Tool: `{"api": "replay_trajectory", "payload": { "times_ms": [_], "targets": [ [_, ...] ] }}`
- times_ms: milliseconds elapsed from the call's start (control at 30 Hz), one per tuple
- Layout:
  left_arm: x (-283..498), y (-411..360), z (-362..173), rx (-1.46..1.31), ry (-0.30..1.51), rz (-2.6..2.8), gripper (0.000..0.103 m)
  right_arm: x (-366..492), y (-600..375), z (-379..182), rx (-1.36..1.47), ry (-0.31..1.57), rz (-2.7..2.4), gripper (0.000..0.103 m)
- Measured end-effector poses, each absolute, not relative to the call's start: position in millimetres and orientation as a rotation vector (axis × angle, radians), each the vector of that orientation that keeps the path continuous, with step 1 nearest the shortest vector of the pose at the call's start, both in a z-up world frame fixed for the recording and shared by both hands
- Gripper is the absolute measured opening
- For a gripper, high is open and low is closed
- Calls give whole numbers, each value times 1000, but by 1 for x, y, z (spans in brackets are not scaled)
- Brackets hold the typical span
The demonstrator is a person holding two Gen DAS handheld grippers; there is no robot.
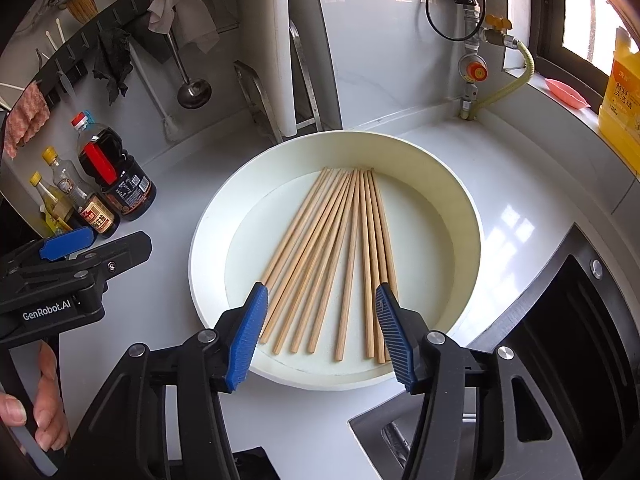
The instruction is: Organize utensils
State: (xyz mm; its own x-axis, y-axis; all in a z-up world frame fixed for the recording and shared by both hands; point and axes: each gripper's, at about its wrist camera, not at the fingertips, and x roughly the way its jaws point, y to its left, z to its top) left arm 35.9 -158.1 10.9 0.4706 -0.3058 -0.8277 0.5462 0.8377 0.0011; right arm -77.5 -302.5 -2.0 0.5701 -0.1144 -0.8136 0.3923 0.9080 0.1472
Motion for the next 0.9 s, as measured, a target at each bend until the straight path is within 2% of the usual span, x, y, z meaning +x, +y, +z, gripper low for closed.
{"api": "replay_trajectory", "payload": {
  "times_ms": [900],
  "targets": [
    [37,-154,11,275,951,-527,96,-78,-305,0,323,918,-301,55]
  ]
}}
